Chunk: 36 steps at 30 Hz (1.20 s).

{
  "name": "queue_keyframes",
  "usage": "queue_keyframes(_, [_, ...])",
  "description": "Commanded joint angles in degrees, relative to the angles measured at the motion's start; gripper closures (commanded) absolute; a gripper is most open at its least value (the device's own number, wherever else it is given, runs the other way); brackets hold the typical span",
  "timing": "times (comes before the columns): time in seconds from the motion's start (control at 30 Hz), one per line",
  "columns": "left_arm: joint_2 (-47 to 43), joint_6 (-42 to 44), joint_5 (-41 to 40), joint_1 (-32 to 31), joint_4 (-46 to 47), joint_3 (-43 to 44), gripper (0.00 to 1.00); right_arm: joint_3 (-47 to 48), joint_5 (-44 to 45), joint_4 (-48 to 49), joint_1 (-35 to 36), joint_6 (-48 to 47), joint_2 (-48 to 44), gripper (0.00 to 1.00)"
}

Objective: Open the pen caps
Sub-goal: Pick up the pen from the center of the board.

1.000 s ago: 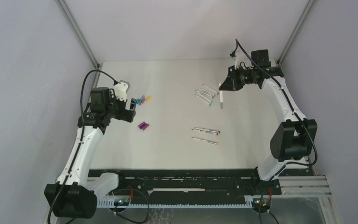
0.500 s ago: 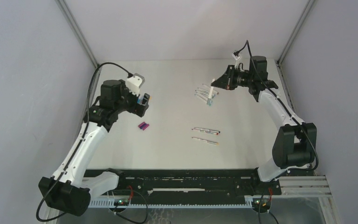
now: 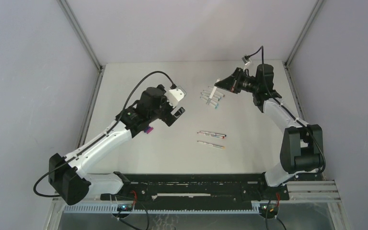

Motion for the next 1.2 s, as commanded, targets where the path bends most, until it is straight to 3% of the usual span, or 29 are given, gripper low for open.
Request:
queue_keyframes(0.0, [1.45, 0.53, -2.07, -2.58, 4.58, 6.09, 0.0, -2.51, 1.71, 8.81, -0.14, 5.88, -3.8, 1.0])
queue_keyframes(0.33, [13.36, -12.48, 16.27, -2.98, -3.76, 22.22, 0.0, -8.57, 3.37, 17.83, -0.24, 10.29, -7.64, 1.0])
queue_keyframes(0.67, [19.83, -18.43, 27.45, -3.0, -5.24, 28.89, 0.02, -11.33, 4.0, 21.31, 0.31, 13.69, -9.77, 1.0])
queue_keyframes(0.93, [22.1, -19.83, 30.17, -3.0, -5.33, 30.06, 0.14, -12.39, 3.86, 23.16, 1.28, 16.4, -10.88, 1.0])
queue_keyframes(1.17, [22.97, -19.99, 30.24, -3.09, -5.09, 30.22, 0.35, -12.94, 3.02, 24.61, 2.5, 18.83, -11.33, 1.0])
